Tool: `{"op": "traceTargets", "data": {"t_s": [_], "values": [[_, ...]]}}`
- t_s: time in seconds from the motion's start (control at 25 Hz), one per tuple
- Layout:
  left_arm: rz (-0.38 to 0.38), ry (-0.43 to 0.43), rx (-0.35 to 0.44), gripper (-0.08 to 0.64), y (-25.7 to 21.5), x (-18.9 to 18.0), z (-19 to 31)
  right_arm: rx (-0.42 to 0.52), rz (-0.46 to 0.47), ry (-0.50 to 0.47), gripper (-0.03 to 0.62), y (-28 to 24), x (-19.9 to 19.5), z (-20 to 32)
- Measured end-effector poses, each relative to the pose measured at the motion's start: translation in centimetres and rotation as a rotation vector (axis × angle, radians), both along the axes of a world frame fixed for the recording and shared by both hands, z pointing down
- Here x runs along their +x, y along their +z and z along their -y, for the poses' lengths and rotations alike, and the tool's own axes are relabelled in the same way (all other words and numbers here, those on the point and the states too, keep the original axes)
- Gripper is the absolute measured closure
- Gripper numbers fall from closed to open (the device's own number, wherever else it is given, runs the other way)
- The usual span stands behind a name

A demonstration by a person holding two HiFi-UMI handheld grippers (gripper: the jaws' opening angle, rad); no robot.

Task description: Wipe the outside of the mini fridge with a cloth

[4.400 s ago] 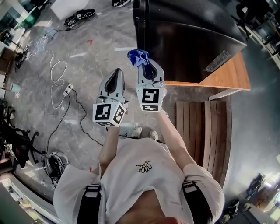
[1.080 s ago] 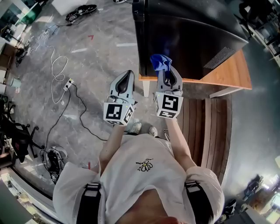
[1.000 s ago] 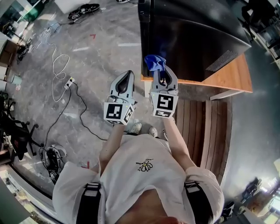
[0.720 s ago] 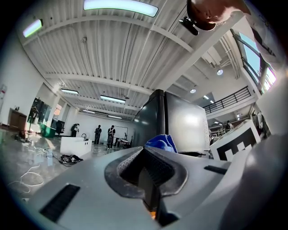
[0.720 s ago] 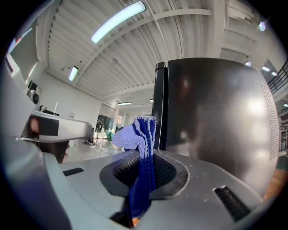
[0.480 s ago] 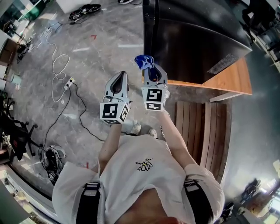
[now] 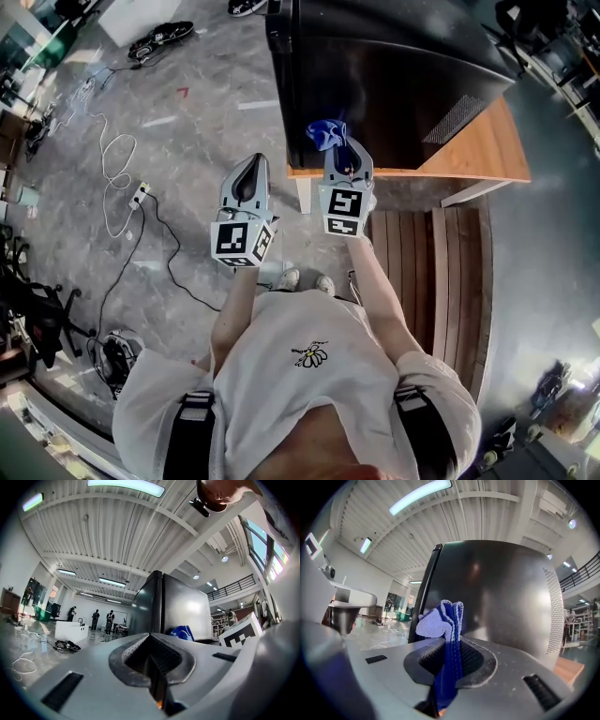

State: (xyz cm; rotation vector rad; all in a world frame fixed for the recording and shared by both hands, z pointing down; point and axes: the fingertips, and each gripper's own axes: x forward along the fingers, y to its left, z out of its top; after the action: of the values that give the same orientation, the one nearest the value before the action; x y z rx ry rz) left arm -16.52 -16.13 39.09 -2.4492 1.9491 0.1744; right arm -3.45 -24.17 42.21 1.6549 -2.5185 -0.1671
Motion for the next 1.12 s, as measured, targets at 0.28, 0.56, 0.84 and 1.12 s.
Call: {"op": "traceTargets", "data": {"t_s": [0.28,0.56,0.84,1.12], "values": [[-0.011,0.053,-0.012,0.555,0.4,3.1,0.5,-0.003,-0.005,0.153,0.529,0.3,8.6,1.3],[-0.012,0.108,-0.013,0.555,0.4,6.7,1.0,-0.004,-0.018,0.251,0.531,0.6,14.9,2.3],[-0.021,0.126,-0.026,0.555,0.5,8.2,1.0,-0.02,0.012,0.344,0.531,1.3,20.2,3.2],[-0.003,0.124,-0.021,0.555,0.1,8.4,1.0,-0.028,0.023,0.426,0.529,1.4,24.7,4.0]]}}
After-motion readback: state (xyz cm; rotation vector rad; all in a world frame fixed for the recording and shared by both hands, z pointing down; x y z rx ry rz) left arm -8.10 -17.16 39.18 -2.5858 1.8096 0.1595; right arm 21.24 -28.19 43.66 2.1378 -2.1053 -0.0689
